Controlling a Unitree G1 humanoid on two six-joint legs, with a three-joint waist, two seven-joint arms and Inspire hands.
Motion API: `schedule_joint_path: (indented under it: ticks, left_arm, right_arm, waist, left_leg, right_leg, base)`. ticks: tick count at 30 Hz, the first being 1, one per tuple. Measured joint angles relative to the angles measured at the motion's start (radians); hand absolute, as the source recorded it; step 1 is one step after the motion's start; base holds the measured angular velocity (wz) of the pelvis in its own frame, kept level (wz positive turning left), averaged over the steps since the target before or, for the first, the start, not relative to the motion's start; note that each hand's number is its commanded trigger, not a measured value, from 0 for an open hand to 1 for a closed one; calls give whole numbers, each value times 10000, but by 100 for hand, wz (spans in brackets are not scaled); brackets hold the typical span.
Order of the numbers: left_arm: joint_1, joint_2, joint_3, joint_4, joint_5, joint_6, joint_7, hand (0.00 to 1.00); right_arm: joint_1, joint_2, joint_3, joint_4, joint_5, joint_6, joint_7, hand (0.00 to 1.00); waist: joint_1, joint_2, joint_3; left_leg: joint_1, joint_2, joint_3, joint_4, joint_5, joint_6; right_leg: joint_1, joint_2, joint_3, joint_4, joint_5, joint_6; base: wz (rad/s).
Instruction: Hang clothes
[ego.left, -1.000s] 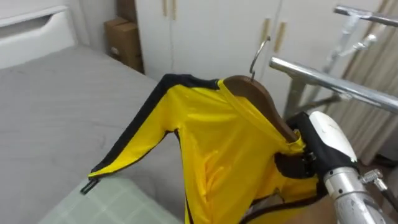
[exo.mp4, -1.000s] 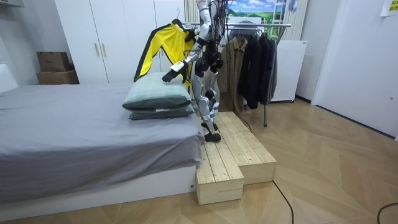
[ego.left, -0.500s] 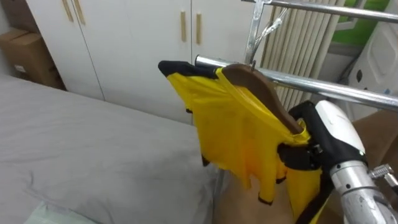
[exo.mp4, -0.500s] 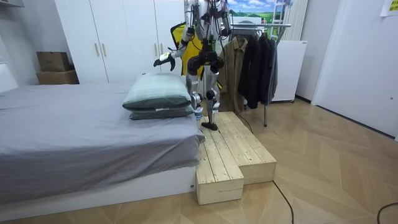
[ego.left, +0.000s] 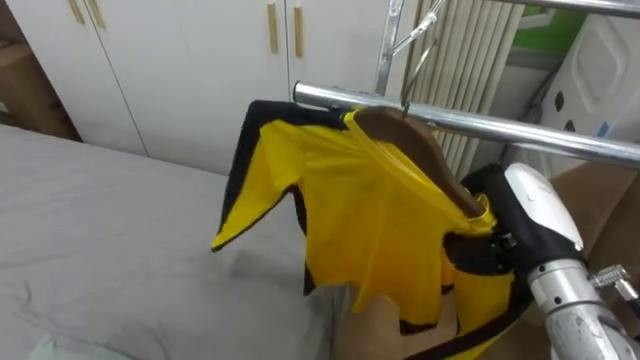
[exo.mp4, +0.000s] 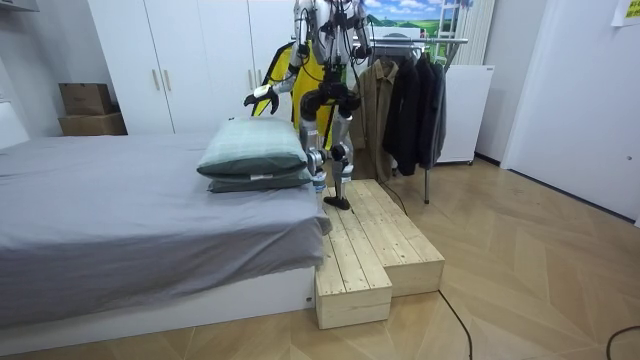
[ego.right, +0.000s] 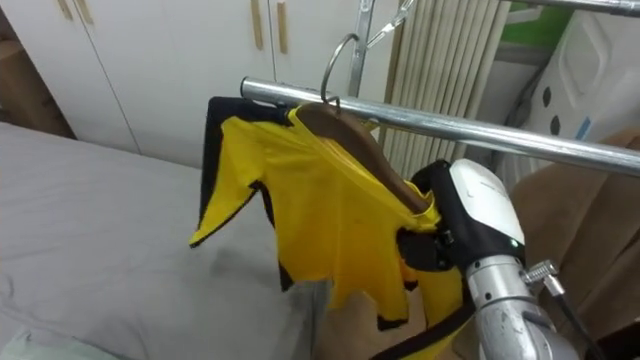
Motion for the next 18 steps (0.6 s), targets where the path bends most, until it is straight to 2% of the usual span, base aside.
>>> schedule_joint_path:
  ticks: [3,7,13,18]
  left_arm:
    - [-29,-47,-3,15,16,-14,0,0]
    - [-31,-95,-22,-9,26,-14,-2,0]
    - [-35,-88,47,-34,27,-221,83,0]
    - [-51,-82,50,-46,47,-248,267,0]
  right_arm:
    - [-6,-53,34,14,886,19,262,100]
    - [-46,-112,59,113,2123,22,723,100]
    - [-174,-336,48,623,3576,143,1270,100]
    - [-301,-342,42,1513,4769,125,1451,100]
  waist:
    - [59,-97,-2]
    - [103,-306,-65]
    - [225,-413,-38]
    - [251,-434,-13]
  left_leg:
    - [9,1,16,0,4,-6]
    - [31,5,18,2,15,-23]
    - [230,5,23,3,18,-25]
    - [319,15,-12,-1,8,-31]
  right_leg:
    - [-13,6,-10,-12,0,-10]
    - [-5,16,-39,3,-2,-26]
    - [197,16,-11,-7,-3,-27]
    - [294,-6,-129,-13,-2,-30]
  base:
    - [0]
    - [0]
    - [0]
    - [3]
